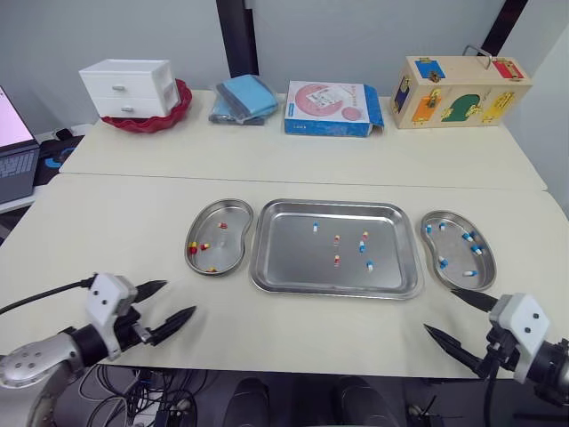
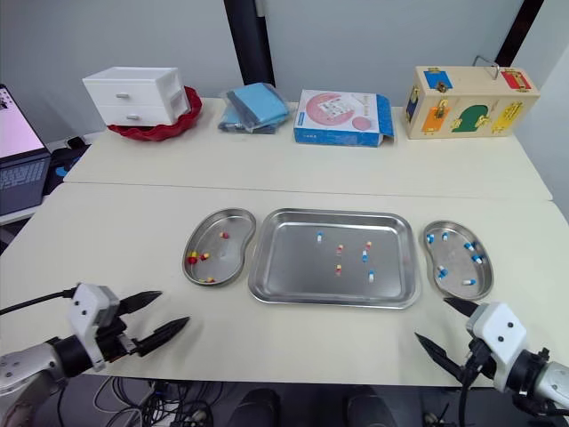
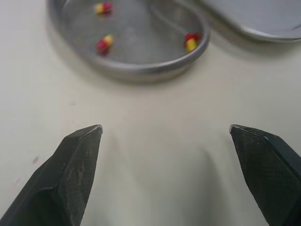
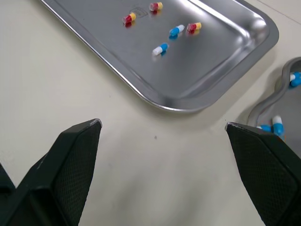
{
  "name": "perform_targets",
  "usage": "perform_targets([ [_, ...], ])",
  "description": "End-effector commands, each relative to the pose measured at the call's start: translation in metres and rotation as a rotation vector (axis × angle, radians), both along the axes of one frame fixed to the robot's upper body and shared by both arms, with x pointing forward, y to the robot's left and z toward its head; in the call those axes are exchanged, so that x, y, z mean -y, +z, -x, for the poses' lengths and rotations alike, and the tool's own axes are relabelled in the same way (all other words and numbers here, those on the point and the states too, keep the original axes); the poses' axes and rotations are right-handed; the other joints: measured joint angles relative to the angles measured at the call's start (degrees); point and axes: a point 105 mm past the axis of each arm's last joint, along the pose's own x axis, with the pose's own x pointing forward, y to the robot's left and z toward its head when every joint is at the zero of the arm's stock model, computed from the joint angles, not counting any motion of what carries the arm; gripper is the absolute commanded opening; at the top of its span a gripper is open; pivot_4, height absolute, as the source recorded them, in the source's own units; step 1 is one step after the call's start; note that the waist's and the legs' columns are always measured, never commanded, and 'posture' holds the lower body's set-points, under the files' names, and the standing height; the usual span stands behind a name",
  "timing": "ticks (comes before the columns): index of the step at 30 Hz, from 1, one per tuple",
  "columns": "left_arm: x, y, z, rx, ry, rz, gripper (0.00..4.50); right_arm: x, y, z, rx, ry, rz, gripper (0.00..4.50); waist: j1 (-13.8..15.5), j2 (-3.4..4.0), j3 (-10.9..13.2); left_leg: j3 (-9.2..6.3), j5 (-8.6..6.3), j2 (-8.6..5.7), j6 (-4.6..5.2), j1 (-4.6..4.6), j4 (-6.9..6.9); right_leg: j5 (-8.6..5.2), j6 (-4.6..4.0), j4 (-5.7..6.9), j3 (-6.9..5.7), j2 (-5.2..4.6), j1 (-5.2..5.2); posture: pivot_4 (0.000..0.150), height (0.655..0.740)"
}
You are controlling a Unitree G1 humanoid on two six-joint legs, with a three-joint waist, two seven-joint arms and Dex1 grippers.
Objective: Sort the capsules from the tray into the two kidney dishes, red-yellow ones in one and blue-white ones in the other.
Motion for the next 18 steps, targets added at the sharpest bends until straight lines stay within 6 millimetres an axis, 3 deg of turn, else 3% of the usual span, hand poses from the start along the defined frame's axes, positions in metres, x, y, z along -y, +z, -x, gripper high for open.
perform_targets([
  [1,-0.02,-0.001,0.011,-0.026,0.04,-0.041,4.5,0.013,0.005,-0.002,0.045,-0.036,-0.005,4.46,0.0,-0.02,0.0,0.01,0.0,0.0,0.0,0.01,0.0,0.0,0.0,-0.01,0.01,0.0,0.0,0.15,0.7302],
  [7,-0.027,-0.011,0.026,-0.06,0.049,-0.043,4.5,0.015,0.002,-0.003,0.041,-0.03,-0.012,4.46,0.1,-0.02,0.0,0.03,0.0,0.0,-0.01,0.01,-0.03,-0.01,-0.02,-0.01,0.02,0.0,0.0,0.15,0.7302],
  [13,-0.019,-0.009,0.028,-0.039,0.0,-0.035,4.5,0.013,-0.001,0.001,0.021,-0.002,-0.015,4.46,0.1,-0.02,0.0,0.05,0.0,0.0,-0.01,0.01,-0.03,-0.01,-0.02,-0.01,0.04,0.0,0.0,0.15,0.7302],
  [18,0.012,0.0,0.021,0.01,-0.081,0.007,4.5,0.016,-0.004,0.011,-0.008,0.032,0.008,4.46,0.2,-0.04,0.0,0.05,0.0,0.0,-0.01,0.0,-0.02,-0.01,-0.02,-0.02,0.03,-0.01,0.01,0.15,0.7302],
])
